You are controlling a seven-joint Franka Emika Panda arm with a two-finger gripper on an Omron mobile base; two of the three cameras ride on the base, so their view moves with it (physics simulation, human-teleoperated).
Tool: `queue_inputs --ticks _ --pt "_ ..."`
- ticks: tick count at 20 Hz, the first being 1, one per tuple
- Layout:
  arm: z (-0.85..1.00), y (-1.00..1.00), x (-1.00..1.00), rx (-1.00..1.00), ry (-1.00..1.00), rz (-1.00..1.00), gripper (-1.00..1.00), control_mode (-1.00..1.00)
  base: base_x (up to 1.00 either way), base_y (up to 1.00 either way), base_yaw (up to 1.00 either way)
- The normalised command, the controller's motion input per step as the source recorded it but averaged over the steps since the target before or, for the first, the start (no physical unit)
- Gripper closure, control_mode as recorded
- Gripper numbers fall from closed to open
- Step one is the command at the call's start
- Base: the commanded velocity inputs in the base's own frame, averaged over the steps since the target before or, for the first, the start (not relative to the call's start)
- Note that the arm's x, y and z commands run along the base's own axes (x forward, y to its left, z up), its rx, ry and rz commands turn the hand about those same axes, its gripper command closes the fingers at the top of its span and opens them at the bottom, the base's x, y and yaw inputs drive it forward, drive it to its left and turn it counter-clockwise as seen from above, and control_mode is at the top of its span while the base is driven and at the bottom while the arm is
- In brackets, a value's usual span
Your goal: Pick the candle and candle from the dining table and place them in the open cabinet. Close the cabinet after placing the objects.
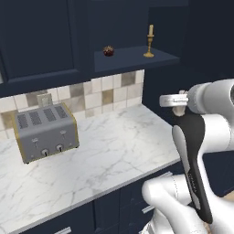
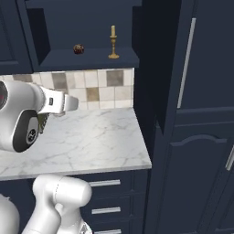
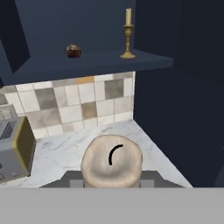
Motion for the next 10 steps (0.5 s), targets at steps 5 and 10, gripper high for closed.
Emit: queue_inputs --ticks 5,10 --pt "0.39 0.08 0.15 0.02 0.0 0.0 1.0 -1.0 0.0 0.0 0.0" --pt "0.16 0.0 0.24 0.03 0.01 0.05 1.0 -1.0 0.0 0.0 0.0"
